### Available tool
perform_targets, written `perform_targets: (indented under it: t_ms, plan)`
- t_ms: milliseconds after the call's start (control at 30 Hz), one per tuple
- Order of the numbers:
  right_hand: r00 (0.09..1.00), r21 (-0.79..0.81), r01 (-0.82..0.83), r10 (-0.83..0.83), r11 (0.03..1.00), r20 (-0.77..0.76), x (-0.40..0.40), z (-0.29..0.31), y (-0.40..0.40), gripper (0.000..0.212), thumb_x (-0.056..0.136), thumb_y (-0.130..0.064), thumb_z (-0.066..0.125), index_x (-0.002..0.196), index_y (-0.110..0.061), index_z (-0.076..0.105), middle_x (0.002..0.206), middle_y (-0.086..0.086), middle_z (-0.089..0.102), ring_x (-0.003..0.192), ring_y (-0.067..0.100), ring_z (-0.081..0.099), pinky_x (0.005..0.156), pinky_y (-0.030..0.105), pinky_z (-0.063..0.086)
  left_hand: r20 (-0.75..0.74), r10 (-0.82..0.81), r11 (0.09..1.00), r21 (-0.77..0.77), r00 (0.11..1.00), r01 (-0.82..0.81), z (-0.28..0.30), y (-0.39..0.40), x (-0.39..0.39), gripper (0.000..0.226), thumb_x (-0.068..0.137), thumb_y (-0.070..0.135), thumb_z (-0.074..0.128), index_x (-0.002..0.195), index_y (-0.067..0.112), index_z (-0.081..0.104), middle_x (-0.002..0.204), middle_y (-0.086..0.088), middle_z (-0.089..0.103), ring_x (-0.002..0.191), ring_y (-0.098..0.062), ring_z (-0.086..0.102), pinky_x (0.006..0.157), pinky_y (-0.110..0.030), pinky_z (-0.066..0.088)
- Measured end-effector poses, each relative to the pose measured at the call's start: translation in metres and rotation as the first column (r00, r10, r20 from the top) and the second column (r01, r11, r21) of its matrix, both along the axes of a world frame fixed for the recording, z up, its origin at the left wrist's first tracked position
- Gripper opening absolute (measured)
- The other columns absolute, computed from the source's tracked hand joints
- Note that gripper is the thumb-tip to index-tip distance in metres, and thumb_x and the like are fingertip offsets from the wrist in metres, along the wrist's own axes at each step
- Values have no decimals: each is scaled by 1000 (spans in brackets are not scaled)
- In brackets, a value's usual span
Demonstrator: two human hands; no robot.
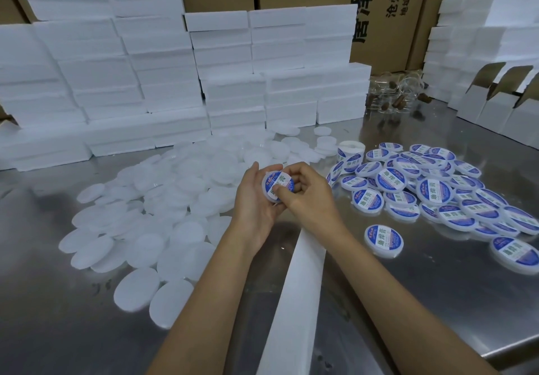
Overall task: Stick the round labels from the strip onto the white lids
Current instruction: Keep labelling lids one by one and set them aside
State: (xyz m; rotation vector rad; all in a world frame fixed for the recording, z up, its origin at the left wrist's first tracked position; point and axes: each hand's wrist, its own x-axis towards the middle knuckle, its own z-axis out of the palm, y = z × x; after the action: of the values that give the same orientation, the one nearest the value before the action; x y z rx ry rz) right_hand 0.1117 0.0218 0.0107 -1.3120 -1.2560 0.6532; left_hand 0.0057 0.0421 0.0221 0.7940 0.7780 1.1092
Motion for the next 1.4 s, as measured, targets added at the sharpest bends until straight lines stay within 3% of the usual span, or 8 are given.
perform_targets:
  t_ms: [167,400,600,700,833,967,1167,1400]
  plan:
    - [999,22,30,-31,999,42,0,-2,-1,25,84,-8,74,106,-14,63,96,0,70,83,11,69,73,26,60,-48,-1,1000,28,999,2,2,-2,3,49,108,40,34,125,3,62,106,-16,71,100,-28,67,93,-40,55]
    - [992,68,86,-91,994,86,5,-2,-6,24,83,-13,73,101,-22,62,86,-15,67,74,-2,63,64,11,50,-123,-1,991,133,992,17,0,2,10,39,108,37,39,117,8,63,94,-9,72,81,-19,70,74,-28,59]
    - [972,54,160,-166,986,167,4,1,-9,32,84,-22,74,115,-20,64,94,-9,70,77,4,65,77,31,57,-203,38,975,222,978,8,-5,4,14,25,105,33,44,105,19,65,94,-4,73,79,-13,73,72,-25,59]
    - [966,32,167,-170,985,197,7,3,-11,51,86,-25,75,132,-20,55,99,-5,67,81,9,67,82,31,56,-209,48,974,227,977,1,-7,4,15,22,104,32,46,103,24,67,109,-8,68,86,-13,73,79,-28,59]
    - [962,21,182,-182,983,203,7,4,-12,44,84,-28,76,123,-19,58,98,-6,65,80,10,65,80,32,55,-214,45,980,201,976,-1,-8,2,16,26,105,35,45,107,22,67,106,-6,70,86,-13,73,75,-26,58]
    - [950,41,200,-204,979,235,7,2,-10,42,81,-37,78,113,-22,56,96,-7,62,81,6,59,73,27,51,-132,31,990,142,991,-12,-4,1,11,35,107,38,40,112,13,65,94,-6,75,82,-17,74,73,-27,59]
    - [925,122,196,-225,973,305,9,-3,-11,49,74,-61,77,86,-25,46,85,-18,51,80,2,50,69,22,38,112,-60,998,42,992,55,6,-4,5,51,108,42,31,128,2,56,126,-26,66,115,-36,62,110,-50,42]
    - [886,232,135,-222,963,407,13,-1,-12,23,97,-49,57,86,-28,57,65,-16,51,69,10,52,67,33,43,202,-132,991,22,970,130,5,-2,0,55,106,44,32,112,-1,65,119,-22,71,101,-31,71,95,-40,54]
